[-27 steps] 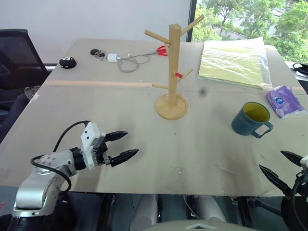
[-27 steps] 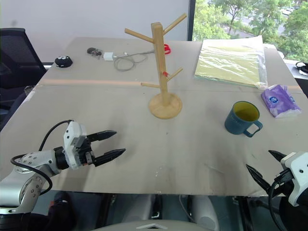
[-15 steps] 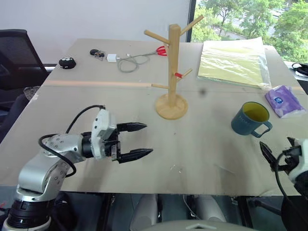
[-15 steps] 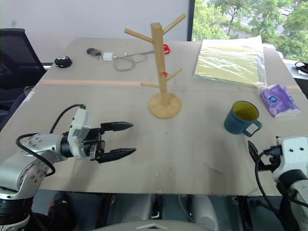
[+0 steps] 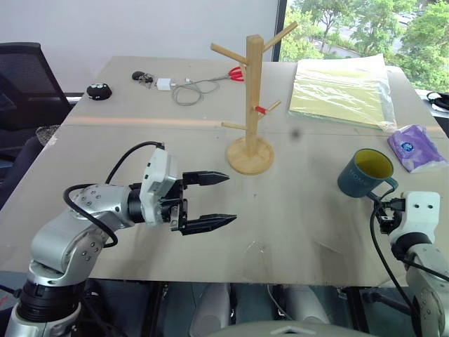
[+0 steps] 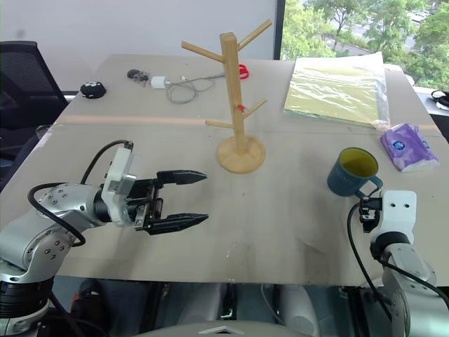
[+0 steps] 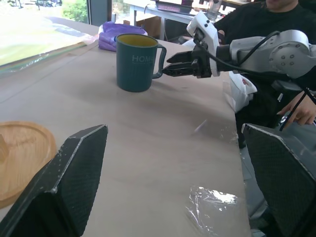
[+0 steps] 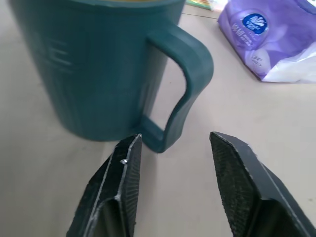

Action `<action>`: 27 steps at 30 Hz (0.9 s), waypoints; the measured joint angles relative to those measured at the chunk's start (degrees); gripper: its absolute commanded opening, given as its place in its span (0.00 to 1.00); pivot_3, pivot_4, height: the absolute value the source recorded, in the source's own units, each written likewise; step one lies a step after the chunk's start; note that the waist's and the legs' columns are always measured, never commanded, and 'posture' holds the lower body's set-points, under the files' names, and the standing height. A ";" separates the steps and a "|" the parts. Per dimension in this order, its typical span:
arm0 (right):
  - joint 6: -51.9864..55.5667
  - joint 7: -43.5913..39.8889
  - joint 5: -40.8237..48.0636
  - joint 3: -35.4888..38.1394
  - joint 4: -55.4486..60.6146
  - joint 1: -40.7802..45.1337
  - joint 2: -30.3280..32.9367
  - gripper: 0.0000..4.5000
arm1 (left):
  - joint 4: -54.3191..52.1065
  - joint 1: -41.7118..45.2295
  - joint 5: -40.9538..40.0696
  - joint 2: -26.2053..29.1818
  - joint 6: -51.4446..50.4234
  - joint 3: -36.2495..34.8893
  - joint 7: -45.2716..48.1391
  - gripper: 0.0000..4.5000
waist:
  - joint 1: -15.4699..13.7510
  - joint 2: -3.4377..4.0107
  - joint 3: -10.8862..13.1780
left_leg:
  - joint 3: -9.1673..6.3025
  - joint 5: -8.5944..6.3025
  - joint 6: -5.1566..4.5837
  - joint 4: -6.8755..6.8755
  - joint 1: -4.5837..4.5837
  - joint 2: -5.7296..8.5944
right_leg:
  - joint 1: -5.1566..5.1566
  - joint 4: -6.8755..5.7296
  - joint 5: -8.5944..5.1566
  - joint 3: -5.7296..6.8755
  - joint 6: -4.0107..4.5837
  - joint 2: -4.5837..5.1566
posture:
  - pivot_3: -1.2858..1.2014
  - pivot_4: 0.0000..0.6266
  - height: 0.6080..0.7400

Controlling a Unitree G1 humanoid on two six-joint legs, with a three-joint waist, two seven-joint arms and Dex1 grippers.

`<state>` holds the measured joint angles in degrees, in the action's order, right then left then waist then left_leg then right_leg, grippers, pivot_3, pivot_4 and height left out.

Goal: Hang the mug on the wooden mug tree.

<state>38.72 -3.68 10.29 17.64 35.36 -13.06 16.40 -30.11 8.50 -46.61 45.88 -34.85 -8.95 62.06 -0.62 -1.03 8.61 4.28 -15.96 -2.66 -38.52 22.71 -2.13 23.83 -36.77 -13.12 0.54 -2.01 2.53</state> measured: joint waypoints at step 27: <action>3.20 -18.50 7.28 -8.30 8.41 15.33 17.65 0.01 | 3.93 -9.92 0.66 -6.07 9.32 -9.42 -2.31 1.00 | 1.56 0.01 0.04 | 0.06 0.01 0.01 -0.04 -0.14 -0.12 | -0.03 -0.06 0.05 -0.07 0.05 -0.14 | 0.52 0.24 1.00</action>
<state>41.92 -22.18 17.58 9.34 43.77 2.27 34.04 -26.19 -1.42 -45.95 39.81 -25.53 -18.37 59.74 0.94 -1.02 8.65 4.34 -15.95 -2.65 -38.57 22.57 -2.26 23.81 -36.83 -13.07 0.47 -1.96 2.39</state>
